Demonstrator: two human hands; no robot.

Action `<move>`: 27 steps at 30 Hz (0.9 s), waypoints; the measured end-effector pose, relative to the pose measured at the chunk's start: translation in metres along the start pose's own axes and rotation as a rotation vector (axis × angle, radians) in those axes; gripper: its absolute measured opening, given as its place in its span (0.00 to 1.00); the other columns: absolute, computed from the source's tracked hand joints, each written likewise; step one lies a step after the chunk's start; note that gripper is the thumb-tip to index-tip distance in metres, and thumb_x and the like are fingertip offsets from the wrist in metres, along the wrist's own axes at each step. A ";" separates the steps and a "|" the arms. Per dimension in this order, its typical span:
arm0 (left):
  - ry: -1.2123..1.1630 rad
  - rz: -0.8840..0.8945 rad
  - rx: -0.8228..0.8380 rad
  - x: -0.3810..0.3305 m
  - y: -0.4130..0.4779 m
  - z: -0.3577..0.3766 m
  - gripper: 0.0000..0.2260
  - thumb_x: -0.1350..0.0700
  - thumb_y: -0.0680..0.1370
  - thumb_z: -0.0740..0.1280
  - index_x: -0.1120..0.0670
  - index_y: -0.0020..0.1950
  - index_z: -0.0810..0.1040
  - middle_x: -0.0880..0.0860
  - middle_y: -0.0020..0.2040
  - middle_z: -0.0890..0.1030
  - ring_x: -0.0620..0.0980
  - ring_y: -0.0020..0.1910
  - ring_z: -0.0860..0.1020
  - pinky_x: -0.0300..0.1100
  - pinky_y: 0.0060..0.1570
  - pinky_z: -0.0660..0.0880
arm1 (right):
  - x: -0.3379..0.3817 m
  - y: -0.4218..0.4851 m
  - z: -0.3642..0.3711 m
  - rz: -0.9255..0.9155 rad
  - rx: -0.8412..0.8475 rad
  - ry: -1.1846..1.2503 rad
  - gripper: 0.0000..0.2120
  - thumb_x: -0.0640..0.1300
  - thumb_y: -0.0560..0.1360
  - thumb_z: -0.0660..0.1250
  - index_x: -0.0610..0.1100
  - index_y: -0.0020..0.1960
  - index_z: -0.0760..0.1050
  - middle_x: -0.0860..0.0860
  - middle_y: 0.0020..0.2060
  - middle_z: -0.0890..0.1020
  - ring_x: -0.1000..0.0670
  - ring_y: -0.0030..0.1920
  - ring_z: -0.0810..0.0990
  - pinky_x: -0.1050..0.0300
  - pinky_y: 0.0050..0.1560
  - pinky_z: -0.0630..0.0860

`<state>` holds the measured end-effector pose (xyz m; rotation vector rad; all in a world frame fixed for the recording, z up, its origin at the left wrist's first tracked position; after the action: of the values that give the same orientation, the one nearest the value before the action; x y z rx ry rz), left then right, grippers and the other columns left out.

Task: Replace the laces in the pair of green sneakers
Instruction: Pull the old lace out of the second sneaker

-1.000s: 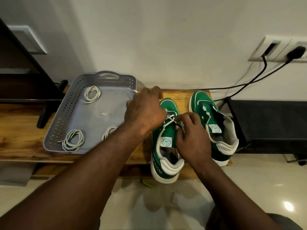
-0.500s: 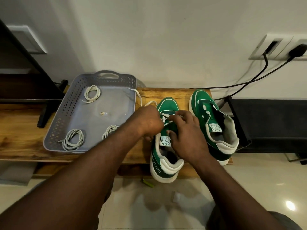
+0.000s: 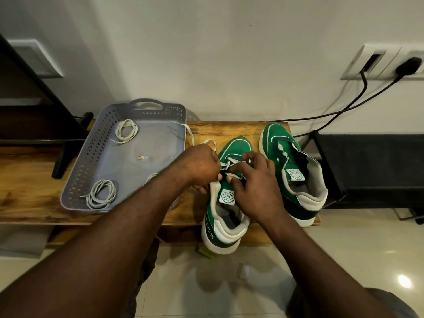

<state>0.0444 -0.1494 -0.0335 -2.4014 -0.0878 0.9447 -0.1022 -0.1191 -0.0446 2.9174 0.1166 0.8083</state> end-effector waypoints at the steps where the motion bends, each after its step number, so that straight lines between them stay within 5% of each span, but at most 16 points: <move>1: -0.002 -0.002 -0.005 0.000 0.000 0.000 0.02 0.61 0.80 0.73 0.58 0.52 0.83 0.61 0.43 0.86 0.59 0.40 0.88 0.57 0.45 0.86 | 0.002 0.000 0.003 -0.014 0.009 0.013 0.09 0.51 0.79 0.72 0.53 0.58 0.84 0.52 0.69 0.73 0.45 0.71 0.66 0.41 0.68 0.73; 4: 0.018 -0.033 -0.040 0.003 0.000 -0.004 0.03 0.61 0.80 0.73 0.59 0.52 0.83 0.60 0.43 0.86 0.57 0.37 0.87 0.55 0.43 0.86 | -0.003 0.001 -0.002 0.042 -0.056 0.396 0.02 0.46 0.75 0.74 0.50 0.45 0.86 0.57 0.59 0.78 0.49 0.65 0.71 0.44 0.65 0.72; 6: 0.070 -0.046 -0.074 0.004 0.000 -0.010 0.04 0.60 0.79 0.73 0.59 0.52 0.82 0.59 0.42 0.86 0.56 0.33 0.87 0.55 0.41 0.86 | -0.012 0.001 -0.008 0.144 -0.103 0.944 0.07 0.44 0.72 0.70 0.41 0.39 0.82 0.55 0.50 0.80 0.50 0.57 0.76 0.48 0.59 0.74; 8: 0.095 -0.037 -0.097 0.005 0.000 -0.015 0.04 0.60 0.78 0.74 0.59 0.51 0.83 0.59 0.39 0.86 0.57 0.31 0.86 0.56 0.39 0.86 | -0.018 0.001 -0.013 0.201 -0.130 1.190 0.12 0.44 0.73 0.67 0.33 0.40 0.76 0.49 0.44 0.79 0.48 0.48 0.77 0.50 0.52 0.73; 10: 0.086 -0.016 -0.086 0.003 0.000 -0.014 0.03 0.60 0.77 0.74 0.59 0.49 0.84 0.59 0.38 0.86 0.58 0.33 0.87 0.58 0.40 0.86 | -0.017 0.001 -0.020 0.163 -0.116 0.884 0.17 0.49 0.76 0.72 0.37 0.37 0.74 0.49 0.44 0.78 0.46 0.50 0.76 0.55 0.55 0.72; 13: 0.096 0.006 -0.069 -0.001 -0.001 -0.010 0.02 0.60 0.78 0.74 0.57 0.48 0.84 0.59 0.40 0.86 0.57 0.34 0.87 0.57 0.40 0.86 | -0.010 0.001 -0.013 0.135 -0.053 0.281 0.10 0.57 0.73 0.77 0.53 0.42 0.81 0.54 0.54 0.76 0.49 0.62 0.69 0.58 0.59 0.66; 18: 0.064 -0.004 -0.056 0.000 -0.001 -0.007 0.03 0.60 0.78 0.73 0.59 0.50 0.83 0.60 0.41 0.87 0.58 0.36 0.87 0.57 0.42 0.86 | -0.003 0.003 -0.003 0.158 0.052 0.089 0.08 0.57 0.75 0.76 0.55 0.49 0.86 0.56 0.60 0.76 0.48 0.67 0.66 0.42 0.67 0.71; 21: 0.040 -0.021 -0.059 0.002 -0.002 -0.009 0.03 0.60 0.78 0.74 0.59 0.50 0.83 0.59 0.41 0.86 0.58 0.36 0.87 0.57 0.42 0.86 | 0.002 0.003 -0.007 0.114 0.035 0.306 0.05 0.51 0.74 0.77 0.55 0.41 0.83 0.59 0.56 0.77 0.50 0.65 0.69 0.39 0.67 0.71; 24: 0.045 -0.044 -0.064 0.005 -0.002 -0.011 0.03 0.60 0.79 0.73 0.59 0.50 0.83 0.59 0.39 0.86 0.58 0.35 0.87 0.57 0.43 0.86 | 0.011 0.003 -0.031 -0.015 -0.025 1.006 0.04 0.44 0.74 0.73 0.43 0.43 0.83 0.53 0.56 0.78 0.50 0.63 0.76 0.47 0.62 0.77; 27: 0.049 -0.053 -0.061 0.005 -0.002 -0.010 0.03 0.60 0.79 0.73 0.59 0.50 0.82 0.59 0.38 0.86 0.58 0.34 0.87 0.57 0.43 0.86 | 0.000 0.003 -0.038 0.084 -0.041 1.299 0.08 0.45 0.76 0.68 0.43 0.41 0.82 0.41 0.49 0.78 0.51 0.47 0.78 0.52 0.51 0.75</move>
<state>0.0544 -0.1514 -0.0298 -2.4643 -0.1636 0.8704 -0.1218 -0.1192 -0.0120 1.8632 0.0668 2.4555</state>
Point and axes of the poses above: each hand's wrist, its own y-axis towards the middle knuckle, its own z-axis out of the palm, x = y × z, the point moved 10 cm from there along y, towards the middle knuckle
